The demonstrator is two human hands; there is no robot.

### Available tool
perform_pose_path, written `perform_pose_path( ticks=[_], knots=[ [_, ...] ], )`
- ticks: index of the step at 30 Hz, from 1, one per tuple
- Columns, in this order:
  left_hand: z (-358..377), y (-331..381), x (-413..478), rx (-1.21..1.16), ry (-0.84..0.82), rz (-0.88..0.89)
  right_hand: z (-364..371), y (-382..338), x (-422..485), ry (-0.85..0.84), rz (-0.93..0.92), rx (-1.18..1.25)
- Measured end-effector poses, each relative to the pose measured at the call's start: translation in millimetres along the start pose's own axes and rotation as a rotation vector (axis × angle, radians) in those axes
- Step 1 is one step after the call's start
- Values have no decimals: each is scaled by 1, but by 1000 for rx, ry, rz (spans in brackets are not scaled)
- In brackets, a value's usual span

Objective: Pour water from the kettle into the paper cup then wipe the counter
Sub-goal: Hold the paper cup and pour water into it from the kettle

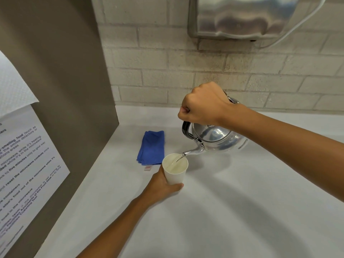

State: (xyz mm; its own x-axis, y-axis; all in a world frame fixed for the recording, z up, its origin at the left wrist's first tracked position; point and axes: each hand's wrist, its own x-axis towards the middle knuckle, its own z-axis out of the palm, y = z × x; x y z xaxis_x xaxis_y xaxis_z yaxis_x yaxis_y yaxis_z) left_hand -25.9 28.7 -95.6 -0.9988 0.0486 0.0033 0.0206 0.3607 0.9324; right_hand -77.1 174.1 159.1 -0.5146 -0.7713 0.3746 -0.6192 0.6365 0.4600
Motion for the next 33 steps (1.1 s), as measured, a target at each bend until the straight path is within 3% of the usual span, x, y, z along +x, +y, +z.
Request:
perform_pose_path(
  ticks=[33],
  knots=[
    [0, 2, -1, -32, -7, 10, -16, 13, 1, 23, -16, -54]
  ],
)
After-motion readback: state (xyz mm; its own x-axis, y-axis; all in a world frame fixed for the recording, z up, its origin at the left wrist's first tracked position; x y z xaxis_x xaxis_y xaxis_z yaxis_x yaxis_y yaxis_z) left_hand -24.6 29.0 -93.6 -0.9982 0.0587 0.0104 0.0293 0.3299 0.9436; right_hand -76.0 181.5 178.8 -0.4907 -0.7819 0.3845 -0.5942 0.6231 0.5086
